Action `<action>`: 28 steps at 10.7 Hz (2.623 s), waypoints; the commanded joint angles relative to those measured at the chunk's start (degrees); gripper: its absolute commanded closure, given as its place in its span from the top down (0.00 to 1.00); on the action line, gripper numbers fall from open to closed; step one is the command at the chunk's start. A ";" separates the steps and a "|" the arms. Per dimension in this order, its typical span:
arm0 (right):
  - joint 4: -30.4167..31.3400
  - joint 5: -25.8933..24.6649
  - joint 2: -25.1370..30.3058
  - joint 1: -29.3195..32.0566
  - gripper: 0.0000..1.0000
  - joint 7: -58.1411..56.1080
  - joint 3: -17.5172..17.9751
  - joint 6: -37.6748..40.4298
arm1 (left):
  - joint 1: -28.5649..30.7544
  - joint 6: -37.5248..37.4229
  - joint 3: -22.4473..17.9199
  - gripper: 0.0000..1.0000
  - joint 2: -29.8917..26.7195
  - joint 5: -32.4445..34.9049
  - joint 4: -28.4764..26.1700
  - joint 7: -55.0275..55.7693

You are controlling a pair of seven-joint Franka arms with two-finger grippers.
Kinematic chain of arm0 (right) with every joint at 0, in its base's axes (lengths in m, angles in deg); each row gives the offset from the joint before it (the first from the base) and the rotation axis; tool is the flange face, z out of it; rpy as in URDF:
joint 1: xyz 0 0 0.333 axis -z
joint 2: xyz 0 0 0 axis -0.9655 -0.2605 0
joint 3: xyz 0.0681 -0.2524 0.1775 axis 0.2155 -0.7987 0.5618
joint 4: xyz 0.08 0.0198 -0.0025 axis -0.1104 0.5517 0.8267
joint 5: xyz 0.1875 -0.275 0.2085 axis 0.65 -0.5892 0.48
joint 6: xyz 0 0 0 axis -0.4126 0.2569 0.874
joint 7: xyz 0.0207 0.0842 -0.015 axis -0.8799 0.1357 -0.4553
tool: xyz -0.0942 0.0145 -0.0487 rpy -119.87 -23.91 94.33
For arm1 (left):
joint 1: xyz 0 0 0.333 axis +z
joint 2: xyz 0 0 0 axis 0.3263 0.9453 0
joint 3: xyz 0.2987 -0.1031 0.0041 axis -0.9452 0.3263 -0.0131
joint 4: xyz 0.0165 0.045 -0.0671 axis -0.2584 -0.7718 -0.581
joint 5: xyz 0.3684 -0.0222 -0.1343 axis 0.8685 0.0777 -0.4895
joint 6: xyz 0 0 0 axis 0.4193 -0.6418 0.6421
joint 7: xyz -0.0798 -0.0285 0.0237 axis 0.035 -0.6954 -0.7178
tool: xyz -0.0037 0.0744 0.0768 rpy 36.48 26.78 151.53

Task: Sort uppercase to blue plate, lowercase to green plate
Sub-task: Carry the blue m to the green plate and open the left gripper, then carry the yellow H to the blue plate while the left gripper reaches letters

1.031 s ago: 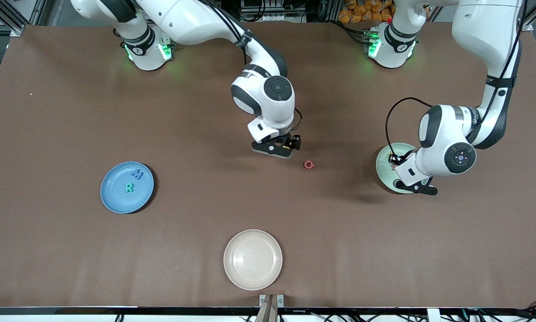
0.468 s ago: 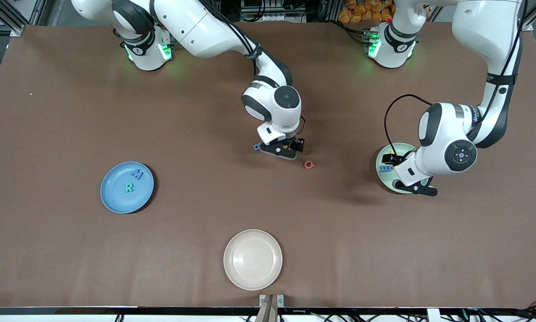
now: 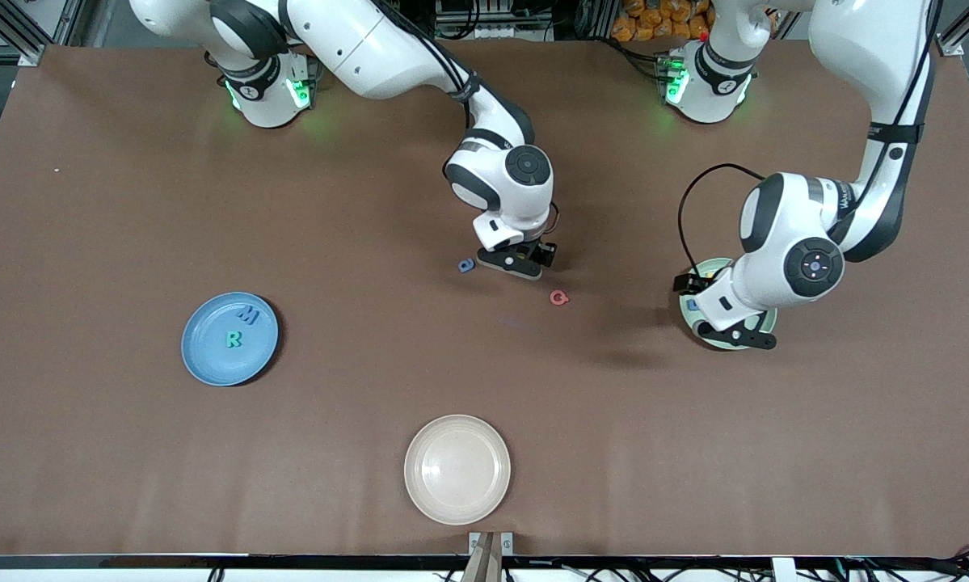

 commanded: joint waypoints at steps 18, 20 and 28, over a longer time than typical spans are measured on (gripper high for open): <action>10.78 2.27 19.96 39.39 0.00 -47.10 3.36 20.10 | -2.03 10.50 18.32 0.54 1.46 2.16 3.75 -0.88; 12.70 2.45 19.44 46.53 0.00 -56.53 3.36 20.74 | -7.88 13.68 18.61 0.54 4.96 3.47 7.16 0.26; 14.74 2.63 13.55 52.27 0.02 -67.20 1.08 17.75 | -23.29 24.76 14.92 0.57 17.11 12.36 13.07 7.74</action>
